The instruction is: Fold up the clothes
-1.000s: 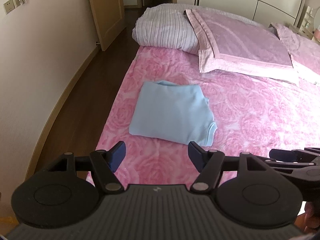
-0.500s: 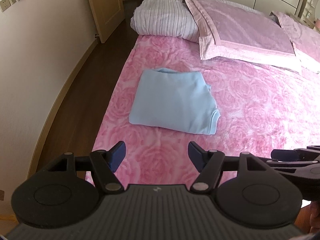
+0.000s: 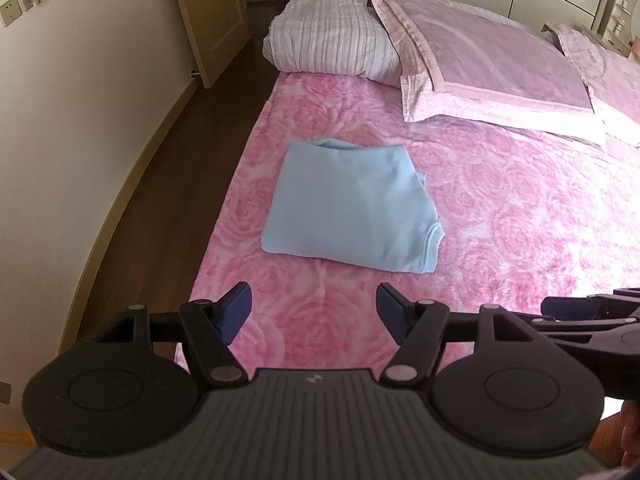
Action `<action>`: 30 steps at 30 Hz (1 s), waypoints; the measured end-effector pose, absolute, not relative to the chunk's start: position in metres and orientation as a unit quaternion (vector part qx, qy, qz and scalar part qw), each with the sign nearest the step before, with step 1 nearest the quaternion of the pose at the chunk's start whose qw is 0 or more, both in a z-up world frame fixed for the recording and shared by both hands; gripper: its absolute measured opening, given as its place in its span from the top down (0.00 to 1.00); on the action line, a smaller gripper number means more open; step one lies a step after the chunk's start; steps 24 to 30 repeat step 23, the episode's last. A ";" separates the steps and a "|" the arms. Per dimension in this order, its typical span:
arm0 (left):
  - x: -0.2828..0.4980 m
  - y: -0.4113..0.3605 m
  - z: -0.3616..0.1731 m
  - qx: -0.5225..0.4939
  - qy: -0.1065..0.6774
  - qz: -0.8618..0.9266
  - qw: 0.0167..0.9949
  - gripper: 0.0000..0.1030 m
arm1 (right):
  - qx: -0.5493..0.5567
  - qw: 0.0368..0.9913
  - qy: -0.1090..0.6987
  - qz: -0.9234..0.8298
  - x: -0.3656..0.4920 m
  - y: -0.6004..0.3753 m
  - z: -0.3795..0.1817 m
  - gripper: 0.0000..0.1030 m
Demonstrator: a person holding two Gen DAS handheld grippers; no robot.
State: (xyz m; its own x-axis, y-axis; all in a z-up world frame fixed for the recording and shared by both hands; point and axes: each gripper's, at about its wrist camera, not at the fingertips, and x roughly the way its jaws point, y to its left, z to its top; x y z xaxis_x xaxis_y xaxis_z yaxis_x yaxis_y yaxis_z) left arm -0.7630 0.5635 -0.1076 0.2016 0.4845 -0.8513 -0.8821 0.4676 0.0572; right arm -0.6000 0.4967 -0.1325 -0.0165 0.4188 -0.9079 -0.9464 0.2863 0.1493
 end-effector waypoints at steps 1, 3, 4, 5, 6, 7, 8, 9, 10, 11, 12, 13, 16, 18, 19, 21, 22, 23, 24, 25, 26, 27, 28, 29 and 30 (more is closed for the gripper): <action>-0.764 0.565 -0.107 -0.231 0.431 0.463 0.739 0.36 | -0.276 0.644 0.477 0.530 -0.600 0.498 -0.132 0.54; -0.764 0.567 -0.107 -0.231 0.431 0.466 0.738 0.36 | -0.276 0.642 0.478 0.532 -0.601 0.501 -0.132 0.54; -0.764 0.568 -0.108 -0.232 0.431 0.467 0.737 0.36 | -0.276 0.642 0.478 0.533 -0.601 0.502 -0.132 0.54; -0.765 0.569 -0.108 -0.233 0.431 0.467 0.736 0.36 | -0.276 0.641 0.478 0.533 -0.601 0.503 -0.132 0.54; -0.765 0.570 -0.108 -0.234 0.431 0.467 0.736 0.36 | -0.277 0.641 0.478 0.533 -0.601 0.505 -0.133 0.54; -0.765 0.571 -0.108 -0.235 0.431 0.467 0.736 0.36 | -0.277 0.640 0.478 0.534 -0.601 0.506 -0.133 0.54; -0.764 0.572 -0.108 -0.235 0.430 0.468 0.735 0.36 | -0.277 0.640 0.479 0.534 -0.601 0.507 -0.133 0.54; -0.764 0.572 -0.108 -0.233 0.431 0.469 0.735 0.36 | -0.278 0.640 0.479 0.534 -0.601 0.509 -0.133 0.54; -0.764 0.573 -0.109 -0.232 0.431 0.469 0.735 0.36 | -0.278 0.639 0.479 0.533 -0.601 0.510 -0.133 0.54; -0.763 0.574 -0.109 -0.231 0.430 0.470 0.735 0.36 | -0.278 0.639 0.480 0.533 -0.600 0.511 -0.133 0.54; -0.762 0.575 -0.108 -0.231 0.430 0.470 0.735 0.36 | -0.278 0.639 0.480 0.533 -0.600 0.512 -0.133 0.54; -0.762 0.576 -0.109 -0.230 0.430 0.470 0.736 0.36 | -0.279 0.640 0.479 0.532 -0.600 0.513 -0.133 0.54; -0.760 0.581 -0.109 -0.232 0.429 0.468 0.737 0.36 | -0.279 0.642 0.478 0.530 -0.598 0.517 -0.132 0.54; -0.759 0.583 -0.109 -0.229 0.427 0.469 0.739 0.36 | -0.278 0.644 0.478 0.529 -0.596 0.518 -0.131 0.54; -0.759 0.584 -0.109 -0.227 0.426 0.470 0.739 0.36 | -0.278 0.644 0.479 0.529 -0.596 0.519 -0.131 0.54; -0.758 0.585 -0.109 -0.224 0.425 0.471 0.740 0.36 | -0.278 0.644 0.478 0.528 -0.596 0.520 -0.131 0.54; -0.758 0.586 -0.109 -0.223 0.425 0.470 0.741 0.36 | -0.278 0.645 0.477 0.528 -0.596 0.521 -0.130 0.54; -0.757 0.587 -0.109 -0.222 0.425 0.470 0.741 0.36 | -0.277 0.646 0.477 0.528 -0.596 0.521 -0.130 0.54; -0.757 0.587 -0.109 -0.222 0.425 0.470 0.741 0.36 | -0.277 0.646 0.477 0.528 -0.596 0.521 -0.130 0.54; -0.757 0.587 -0.109 -0.222 0.425 0.470 0.741 0.36 | -0.277 0.646 0.477 0.528 -0.596 0.521 -0.130 0.54; -0.757 0.587 -0.109 -0.222 0.425 0.470 0.741 0.36 | -0.277 0.646 0.477 0.528 -0.596 0.521 -0.130 0.54; -0.757 0.587 -0.109 -0.222 0.425 0.470 0.741 0.36 | -0.277 0.646 0.477 0.528 -0.596 0.521 -0.130 0.54; -0.757 0.587 -0.109 -0.222 0.425 0.470 0.741 0.36 | -0.277 0.646 0.477 0.528 -0.596 0.521 -0.130 0.54; -0.757 0.587 -0.109 -0.222 0.425 0.470 0.741 0.36 | -0.277 0.646 0.477 0.528 -0.596 0.521 -0.130 0.54; -0.757 0.587 -0.109 -0.222 0.425 0.470 0.741 0.36 | -0.277 0.646 0.477 0.528 -0.596 0.521 -0.130 0.54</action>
